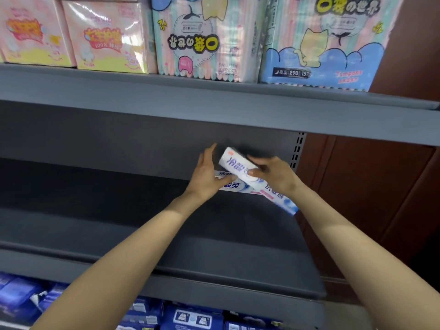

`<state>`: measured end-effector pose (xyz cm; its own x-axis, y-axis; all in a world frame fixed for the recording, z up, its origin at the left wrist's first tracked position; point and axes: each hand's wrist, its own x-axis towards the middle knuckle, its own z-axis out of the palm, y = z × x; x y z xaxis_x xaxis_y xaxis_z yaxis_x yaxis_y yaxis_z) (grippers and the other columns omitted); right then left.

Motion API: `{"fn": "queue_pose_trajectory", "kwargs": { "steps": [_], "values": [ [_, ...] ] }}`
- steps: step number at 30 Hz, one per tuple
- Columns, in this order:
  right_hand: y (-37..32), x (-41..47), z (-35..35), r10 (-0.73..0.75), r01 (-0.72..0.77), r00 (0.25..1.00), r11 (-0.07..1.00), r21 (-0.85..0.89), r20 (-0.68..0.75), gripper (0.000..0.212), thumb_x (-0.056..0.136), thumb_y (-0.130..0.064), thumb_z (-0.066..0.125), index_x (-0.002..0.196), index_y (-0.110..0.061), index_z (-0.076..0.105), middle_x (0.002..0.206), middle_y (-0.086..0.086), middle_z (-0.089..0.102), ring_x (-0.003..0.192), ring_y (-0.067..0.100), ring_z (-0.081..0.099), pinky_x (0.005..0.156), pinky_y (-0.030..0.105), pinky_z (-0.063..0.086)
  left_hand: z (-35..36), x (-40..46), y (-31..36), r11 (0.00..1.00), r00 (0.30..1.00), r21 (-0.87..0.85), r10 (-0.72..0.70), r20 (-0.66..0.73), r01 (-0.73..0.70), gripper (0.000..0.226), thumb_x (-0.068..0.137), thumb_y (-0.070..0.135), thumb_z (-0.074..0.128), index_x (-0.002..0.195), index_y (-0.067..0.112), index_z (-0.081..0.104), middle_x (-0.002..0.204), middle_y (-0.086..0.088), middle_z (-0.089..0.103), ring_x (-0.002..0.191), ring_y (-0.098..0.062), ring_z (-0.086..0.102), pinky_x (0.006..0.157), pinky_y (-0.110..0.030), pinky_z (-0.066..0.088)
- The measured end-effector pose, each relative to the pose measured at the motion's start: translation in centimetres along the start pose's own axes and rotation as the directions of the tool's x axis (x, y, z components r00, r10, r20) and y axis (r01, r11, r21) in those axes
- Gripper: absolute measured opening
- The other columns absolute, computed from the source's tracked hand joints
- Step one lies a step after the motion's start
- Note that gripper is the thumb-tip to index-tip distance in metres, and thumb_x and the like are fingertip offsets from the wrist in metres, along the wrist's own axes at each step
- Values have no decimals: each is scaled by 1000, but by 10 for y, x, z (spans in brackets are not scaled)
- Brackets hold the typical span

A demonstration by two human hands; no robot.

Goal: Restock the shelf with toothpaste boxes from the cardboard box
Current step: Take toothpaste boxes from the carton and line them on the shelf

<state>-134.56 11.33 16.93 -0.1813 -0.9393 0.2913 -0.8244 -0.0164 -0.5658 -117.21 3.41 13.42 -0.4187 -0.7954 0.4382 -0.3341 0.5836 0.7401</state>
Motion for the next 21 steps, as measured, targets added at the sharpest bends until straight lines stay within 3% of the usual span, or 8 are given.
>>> {"fn": "queue_pose_trajectory", "kwargs": {
  "steps": [2,4,6,9,21],
  "values": [
    [-1,4,6,-21,36,996,983,-178,82,46,90,-26,61,134,-30,51,115,2,58,109,19,57,95,28,44,-3,-1,-4,999,998,21,-25,50,24,88,74,24,79,145,16,27,144,-6,39,127,-19,46,105,-30,39],
    [0,4,16,-43,79,990,955,-287,131,46,91,-24,59,134,-35,49,113,3,51,106,23,53,96,36,43,-4,-3,-8,990,994,132,-55,94,43,70,79,20,74,140,14,39,136,-8,50,121,-18,51,97,-18,37],
    [3,6,26,-81,123,988,925,-360,129,48,92,-21,56,136,-37,46,116,3,49,109,21,50,97,36,40,-5,-4,-11,977,990,204,-90,106,67,57,84,18,69,136,12,46,131,-9,56,118,-19,54,92,-16,37],
    [6,9,42,-113,133,991,906,-401,72,48,93,-21,53,137,-38,43,120,2,47,115,21,46,99,35,36,-5,-5,-11,970,986,211,-141,94,118,53,89,15,62,138,11,44,133,-10,55,122,-22,52,99,-21,37],
    [25,11,74,-51,54,999,898,-438,17,47,95,-25,51,138,-39,42,131,2,41,123,21,39,105,34,33,8,10,-21,925,956,338,-241,165,174,32,92,14,55,121,1,59,120,-15,63,112,-29,57,96,-36,45]
  ]
}}
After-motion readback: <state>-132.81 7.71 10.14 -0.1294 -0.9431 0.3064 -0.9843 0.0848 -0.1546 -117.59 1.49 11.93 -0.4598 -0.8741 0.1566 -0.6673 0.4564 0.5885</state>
